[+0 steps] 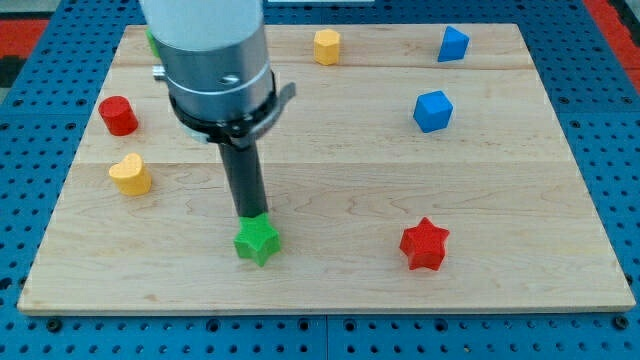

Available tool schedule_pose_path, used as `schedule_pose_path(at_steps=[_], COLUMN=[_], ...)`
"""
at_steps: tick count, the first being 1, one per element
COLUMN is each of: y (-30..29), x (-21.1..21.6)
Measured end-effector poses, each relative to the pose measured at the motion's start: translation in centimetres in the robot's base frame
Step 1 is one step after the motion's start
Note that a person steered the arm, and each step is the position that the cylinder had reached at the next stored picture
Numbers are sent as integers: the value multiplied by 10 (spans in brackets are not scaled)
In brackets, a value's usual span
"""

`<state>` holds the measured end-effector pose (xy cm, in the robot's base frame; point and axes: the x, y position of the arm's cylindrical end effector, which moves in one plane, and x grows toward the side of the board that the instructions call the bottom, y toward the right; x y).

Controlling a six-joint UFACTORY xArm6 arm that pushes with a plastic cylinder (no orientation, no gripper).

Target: Move the yellow heart to the bottom left

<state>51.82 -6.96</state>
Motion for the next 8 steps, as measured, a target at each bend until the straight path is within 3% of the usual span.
schedule_pose_path(at_steps=[1, 2, 4, 5, 6, 8], y=[-15, -68, -126, -137, -170, -185], x=[-40, -88, -52, -81, -78, -41])
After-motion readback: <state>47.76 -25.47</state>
